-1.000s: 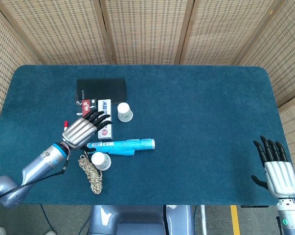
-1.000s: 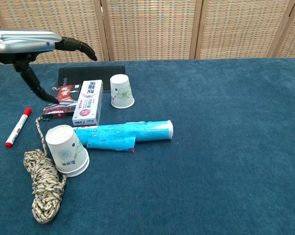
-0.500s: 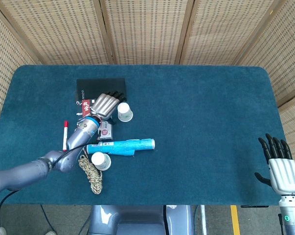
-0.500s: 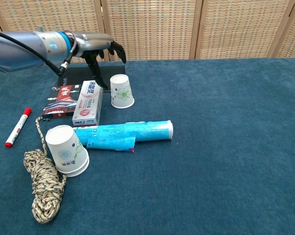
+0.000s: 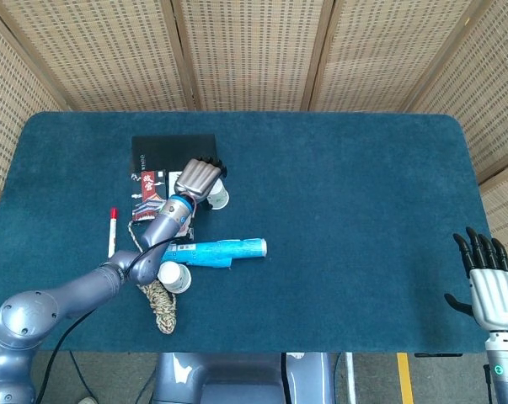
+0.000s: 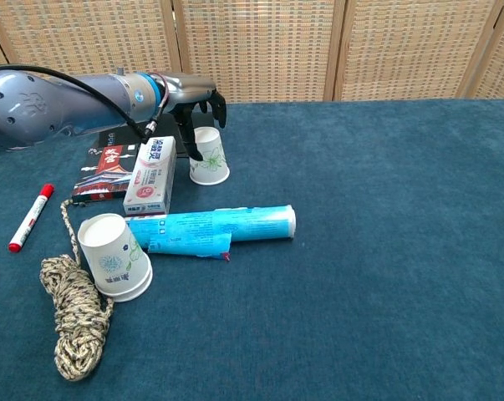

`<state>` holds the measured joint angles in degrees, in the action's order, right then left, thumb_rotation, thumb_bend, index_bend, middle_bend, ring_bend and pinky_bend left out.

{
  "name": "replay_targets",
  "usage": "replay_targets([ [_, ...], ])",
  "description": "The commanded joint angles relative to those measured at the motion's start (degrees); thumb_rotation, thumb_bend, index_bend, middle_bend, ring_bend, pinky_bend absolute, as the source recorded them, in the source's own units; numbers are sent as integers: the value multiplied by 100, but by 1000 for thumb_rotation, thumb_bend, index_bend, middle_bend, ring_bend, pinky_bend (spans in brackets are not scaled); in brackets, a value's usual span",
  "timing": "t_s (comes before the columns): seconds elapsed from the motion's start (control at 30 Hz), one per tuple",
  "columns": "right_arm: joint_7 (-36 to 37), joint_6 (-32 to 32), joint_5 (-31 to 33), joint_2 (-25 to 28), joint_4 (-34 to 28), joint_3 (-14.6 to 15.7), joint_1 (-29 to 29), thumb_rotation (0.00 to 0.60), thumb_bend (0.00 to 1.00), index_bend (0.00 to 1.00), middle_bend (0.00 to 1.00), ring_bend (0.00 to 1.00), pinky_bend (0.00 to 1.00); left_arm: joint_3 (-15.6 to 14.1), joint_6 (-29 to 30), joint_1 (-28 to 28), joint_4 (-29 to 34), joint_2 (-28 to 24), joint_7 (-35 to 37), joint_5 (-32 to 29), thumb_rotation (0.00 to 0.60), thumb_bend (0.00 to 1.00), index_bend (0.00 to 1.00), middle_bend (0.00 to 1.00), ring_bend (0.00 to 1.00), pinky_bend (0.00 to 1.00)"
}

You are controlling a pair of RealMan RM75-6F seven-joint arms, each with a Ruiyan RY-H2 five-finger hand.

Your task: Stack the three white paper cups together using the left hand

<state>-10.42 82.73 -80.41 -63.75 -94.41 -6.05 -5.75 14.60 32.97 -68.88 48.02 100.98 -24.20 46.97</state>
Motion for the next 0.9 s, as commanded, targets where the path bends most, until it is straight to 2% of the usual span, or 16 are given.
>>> replay_targets([
  [0.03,6,-16,35,-4,18,-13,-7,600,0,0,0,0,0,55,-139,-101,-341,222,189,22,600,159,370,264,224,255],
  [0.37,41,-81,133,-10,73,-33,-30,600,0,0,0,0,0,123,-343,-189,-843,413,576,271,600,268,420,301,257,285],
  [0.5,52,-89,156,-7,85,-39,-34,600,0,0,0,0,0,125,-388,-202,-947,448,601,298,600,315,480,353,304,326],
  [0.7,66,-93,170,-6,95,-41,-36,600,0,0,0,0,0,159,-382,-189,-887,409,619,283,600,366,543,404,352,402],
  [0.9,76,-76,157,3,89,-35,-32,600,0,0,0,0,0,158,-238,-139,-549,204,557,324,600,370,549,408,356,405],
])
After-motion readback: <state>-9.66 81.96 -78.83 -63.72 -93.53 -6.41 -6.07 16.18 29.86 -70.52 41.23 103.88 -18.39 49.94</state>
